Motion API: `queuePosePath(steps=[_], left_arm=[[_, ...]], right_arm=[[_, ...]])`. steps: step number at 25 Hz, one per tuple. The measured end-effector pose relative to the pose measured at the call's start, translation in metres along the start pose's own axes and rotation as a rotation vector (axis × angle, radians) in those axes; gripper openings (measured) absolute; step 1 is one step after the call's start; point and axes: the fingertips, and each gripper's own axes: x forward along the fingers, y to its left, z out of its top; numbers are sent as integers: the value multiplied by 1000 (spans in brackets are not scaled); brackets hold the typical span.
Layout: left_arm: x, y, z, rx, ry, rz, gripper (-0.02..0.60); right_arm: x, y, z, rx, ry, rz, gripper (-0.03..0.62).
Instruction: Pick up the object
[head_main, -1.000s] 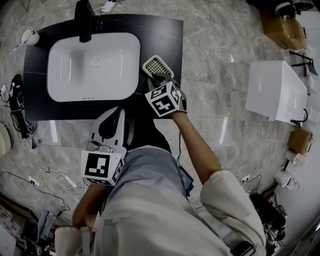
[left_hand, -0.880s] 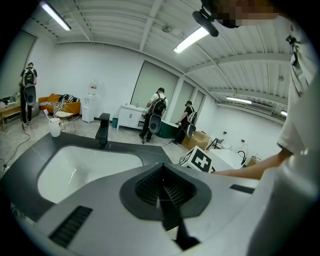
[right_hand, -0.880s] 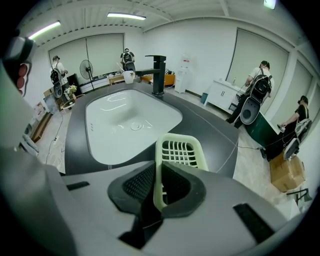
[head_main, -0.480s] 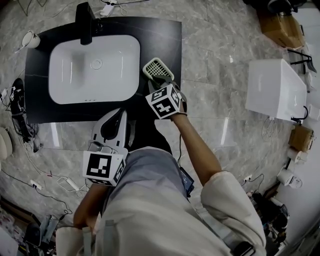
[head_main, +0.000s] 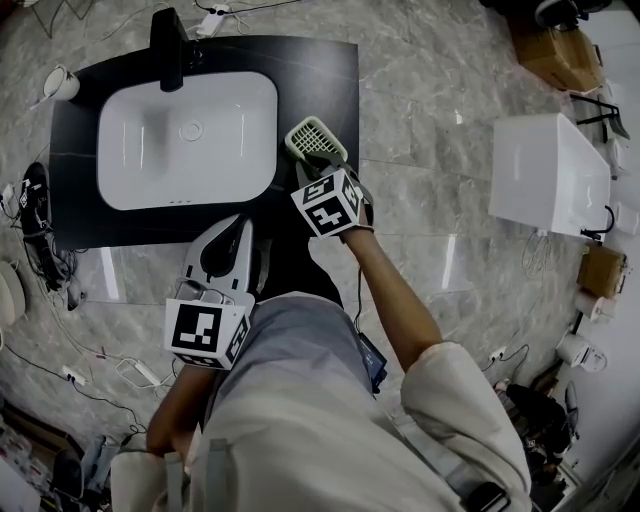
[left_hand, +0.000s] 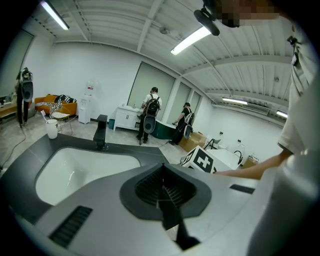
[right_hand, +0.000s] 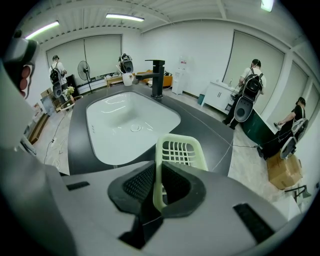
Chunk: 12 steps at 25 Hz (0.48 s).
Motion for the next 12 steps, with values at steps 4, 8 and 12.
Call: queuePosePath(steps=[4, 8, 12], left_arm=[[-2, -2, 1, 6, 1, -7, 2], [-4, -2, 1, 6, 0, -12, 2], [-6, -2, 2, 11, -5, -17, 2]], right_arm=[[-4, 1, 0, 4, -2, -5, 52], [-9, 3, -1, 10, -5, -11, 53], [-11, 5, -1, 11, -7, -16, 54]])
